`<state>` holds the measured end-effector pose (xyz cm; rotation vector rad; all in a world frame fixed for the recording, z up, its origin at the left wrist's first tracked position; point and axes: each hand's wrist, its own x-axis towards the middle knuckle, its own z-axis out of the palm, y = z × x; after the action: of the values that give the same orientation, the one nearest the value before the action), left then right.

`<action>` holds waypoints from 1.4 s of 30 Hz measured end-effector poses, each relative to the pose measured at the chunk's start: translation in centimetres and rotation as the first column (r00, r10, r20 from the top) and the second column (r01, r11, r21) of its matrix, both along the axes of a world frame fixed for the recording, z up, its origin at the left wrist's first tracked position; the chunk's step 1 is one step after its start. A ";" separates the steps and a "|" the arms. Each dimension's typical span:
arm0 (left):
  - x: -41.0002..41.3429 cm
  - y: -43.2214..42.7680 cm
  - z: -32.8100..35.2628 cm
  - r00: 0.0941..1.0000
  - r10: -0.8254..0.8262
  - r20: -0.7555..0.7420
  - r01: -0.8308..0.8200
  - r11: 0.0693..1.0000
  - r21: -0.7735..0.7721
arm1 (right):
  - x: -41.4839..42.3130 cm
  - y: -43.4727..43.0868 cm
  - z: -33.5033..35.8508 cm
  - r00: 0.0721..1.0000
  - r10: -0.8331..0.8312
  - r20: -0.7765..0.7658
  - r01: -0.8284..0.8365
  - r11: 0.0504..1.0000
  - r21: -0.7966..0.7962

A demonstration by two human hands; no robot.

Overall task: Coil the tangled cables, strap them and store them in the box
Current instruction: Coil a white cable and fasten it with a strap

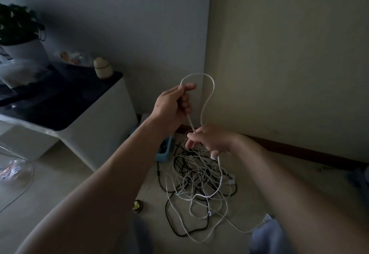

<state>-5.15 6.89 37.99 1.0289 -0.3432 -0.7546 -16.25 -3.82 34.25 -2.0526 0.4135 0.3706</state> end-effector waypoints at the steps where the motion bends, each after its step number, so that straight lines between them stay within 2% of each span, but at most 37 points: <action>1: 0.2 0.1 -0.1 1.000 0.023 0.005 -0.023 1.000 0.012 | 0.0 0.0 -0.1 1.000 -0.008 0.006 0.008 1.000 -0.022; 2: 0.4 0.2 -0.2 0.999 0.041 0.013 -0.042 0.998 0.044 | 0.2 -0.1 -0.1 0.999 -0.045 0.029 0.044 0.999 0.015; 4: 0.4 0.5 -0.6 1.000 0.004 0.007 -0.005 0.990 0.141 | 0.5 -0.3 0.3 0.977 -0.185 0.102 0.156 0.959 0.238; 6: -0.4 0.8 -1.0 0.984 -0.163 -0.066 0.174 0.957 0.233 | 0.6 -0.5 1.0 0.934 -0.335 0.125 0.240 0.845 0.478; 8: -1.5 0.9 -1.5 0.942 -0.314 -0.121 0.336 0.897 0.288 | 0.7 -0.5 1.5 0.887 -0.452 0.095 0.310 0.735 0.603; 10: -2.2 0.8 -2.1 0.923 -0.364 -0.128 0.385 0.872 0.301 | 0.8 -0.6 1.5 0.853 -0.521 0.025 0.345 0.600 0.721; 11: -2.3 0.8 -2.4 0.920 -0.376 -0.115 0.392 0.862 0.320 | 0.8 -0.7 1.4 0.841 -0.541 0.000 0.348 0.543 0.764; 13: -2.2 0.8 -2.9 0.908 -0.414 -0.072 0.405 0.816 0.413 | 0.9 -1.3 1.2 0.818 -0.576 0.008 0.335 0.487 0.806; 16: -2.1 1.1 -3.5 0.886 -0.464 -0.027 0.409 0.752 0.517 | 0.8 -2.6 0.8 0.782 -0.621 0.047 0.353 0.504 0.788; 19: -1.8 1.5 -3.6 0.886 -0.462 -0.029 0.410 0.753 0.516 | 0.6 -3.8 -0.4 0.776 -0.623 0.098 0.456 0.662 0.594; 22: -1.2 1.7 -3.7 0.919 -0.390 -0.055 0.369 0.801 0.472 | 0.0 -5.3 -1.7 0.810 -0.575 0.115 0.531 0.802 0.274; 24: -0.8 1.9 -3.5 0.933 -0.352 -0.069 0.349 0.845 0.405 | -0.3 -5.9 -2.3 0.863 -0.501 0.062 0.501 0.865 0.004; 25: -0.6 2.0 -3.4 0.933 -0.353 -0.063 0.349 0.854 0.386 | -0.4 -6.1 -2.3 0.887 -0.461 0.015 0.456 0.873 -0.174; 27: -0.3 2.2 -3.1 0.916 -0.399 -0.036 0.382 0.843 0.379 | -0.6 -6.0 -1.9 0.917 -0.396 -0.049 0.316 0.796 -0.516; 28: -0.3 2.2 -3.0 0.901 -0.433 -0.029 0.411 0.830 0.376 | -0.5 -5.9 -1.8 0.936 -0.351 -0.017 0.273 0.757 -0.593; 29: -0.3 2.2 -2.9 0.886 -0.463 -0.032 0.441 0.818 0.369 | -0.3 -5.8 -1.7 0.963 -0.263 0.057 0.244 0.763 -0.598; 31: -0.5 2.0 -2.7 0.865 -0.497 -0.066 0.488 0.804 0.339 | 0.1 -5.0 -1.2 0.965 -0.023 0.263 0.145 0.877 -0.457; 32: -0.6 1.9 -2.5 0.861 -0.500 -0.092 0.501 0.804 0.320 | 0.4 -4.3 -1.0 0.932 0.042 0.361 0.080 0.945 -0.317; 34: -0.6 1.8 -2.3 0.862 -0.486 -0.146 0.507 0.820 0.267 | 0.8 -2.9 -1.2 0.911 -0.020 0.411 0.009 1.000 0.029; 35: -0.7 1.7 -2.1 0.859 -0.481 -0.174 0.511 0.830 0.224 | 0.9 -2.6 -1.2 0.915 -0.087 0.395 0.018 0.984 0.175; 37: -0.9 1.6 -1.8 0.843 -0.492 -0.218 0.523 0.845 0.117 | 1.0 -2.7 -1.2 0.917 -0.207 0.340 0.077 0.930 0.360; 39: -1.1 1.6 -1.5 0.821 -0.516 -0.244 0.539 0.842 0.034 | 0.8 -3.3 -1.1 0.893 -0.287 0.347 0.108 0.885 0.453; 42: -1.6 1.8 -1.2 0.788 -0.554 -0.267 0.568 0.822 -0.029 | 0.5 -4.2 -1.0 0.844 -0.311 0.438 0.145 0.917 0.371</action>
<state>-6.73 8.67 36.82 0.8597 -0.4046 -1.4386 -15.79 -7.98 33.24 -1.6663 0.2600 -0.2248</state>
